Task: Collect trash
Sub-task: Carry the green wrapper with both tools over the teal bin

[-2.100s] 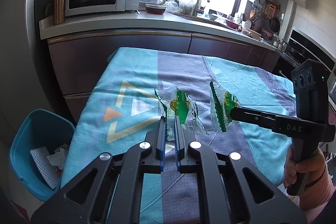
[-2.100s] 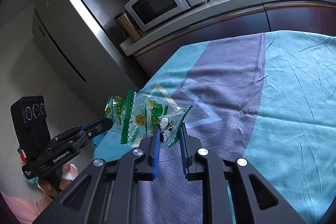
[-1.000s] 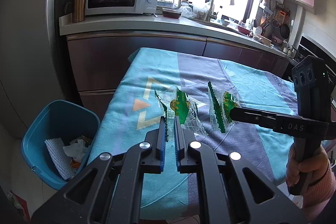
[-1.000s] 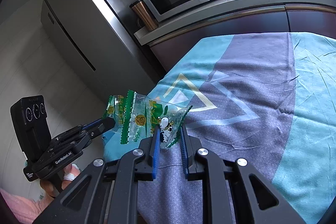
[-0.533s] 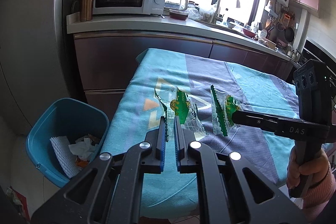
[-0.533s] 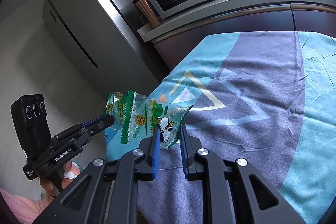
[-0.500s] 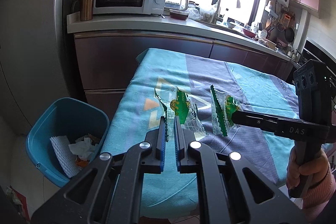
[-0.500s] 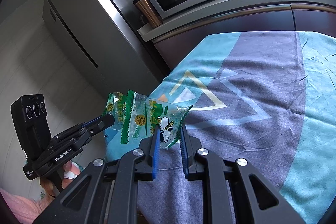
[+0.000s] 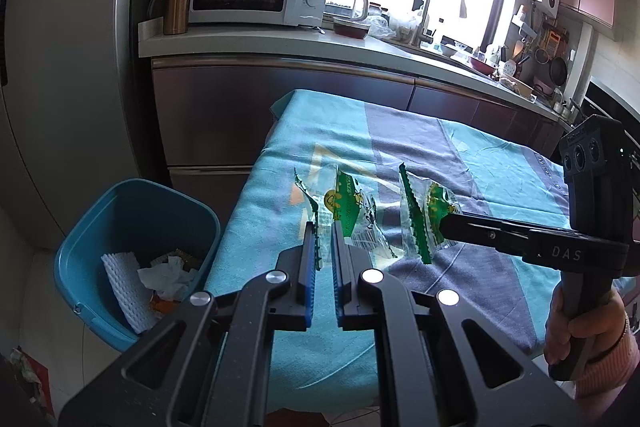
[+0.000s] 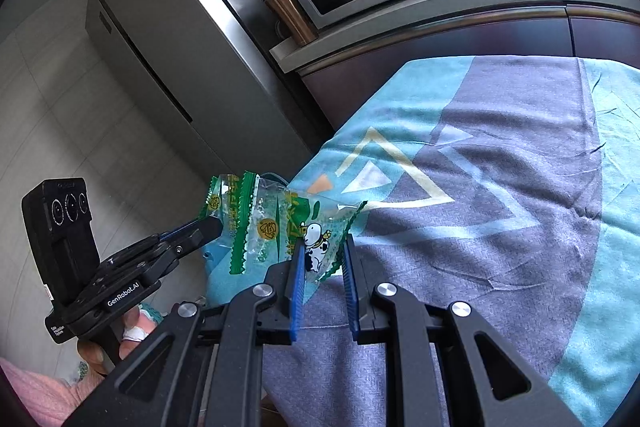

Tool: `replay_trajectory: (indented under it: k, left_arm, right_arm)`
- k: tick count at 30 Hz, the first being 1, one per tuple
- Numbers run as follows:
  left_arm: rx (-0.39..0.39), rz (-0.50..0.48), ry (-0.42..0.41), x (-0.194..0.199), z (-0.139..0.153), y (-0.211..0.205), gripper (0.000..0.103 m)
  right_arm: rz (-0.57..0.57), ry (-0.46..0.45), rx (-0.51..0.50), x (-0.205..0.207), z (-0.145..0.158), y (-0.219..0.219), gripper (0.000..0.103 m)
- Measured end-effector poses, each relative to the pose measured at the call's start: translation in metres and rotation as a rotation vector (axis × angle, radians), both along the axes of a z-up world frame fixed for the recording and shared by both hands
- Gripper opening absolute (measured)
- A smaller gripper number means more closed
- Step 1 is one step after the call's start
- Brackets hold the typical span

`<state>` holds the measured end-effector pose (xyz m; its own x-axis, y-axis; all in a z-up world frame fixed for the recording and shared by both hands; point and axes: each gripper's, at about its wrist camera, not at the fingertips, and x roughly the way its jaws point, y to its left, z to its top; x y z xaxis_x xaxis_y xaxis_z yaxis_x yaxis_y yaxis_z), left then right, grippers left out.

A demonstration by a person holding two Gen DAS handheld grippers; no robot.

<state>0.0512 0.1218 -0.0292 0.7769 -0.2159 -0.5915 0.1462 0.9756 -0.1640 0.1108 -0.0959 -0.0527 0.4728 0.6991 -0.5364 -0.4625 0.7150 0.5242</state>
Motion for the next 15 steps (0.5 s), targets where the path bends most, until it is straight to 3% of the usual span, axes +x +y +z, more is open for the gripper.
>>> replay_trajectory:
  k: [15]
  left_arm:
    - [-0.011, 0.051, -0.003, -0.005, 0.0, 0.019, 0.008]
  right_arm:
    - [0.032, -0.001, -0.008, 0.002, 0.001, 0.018, 0.016]
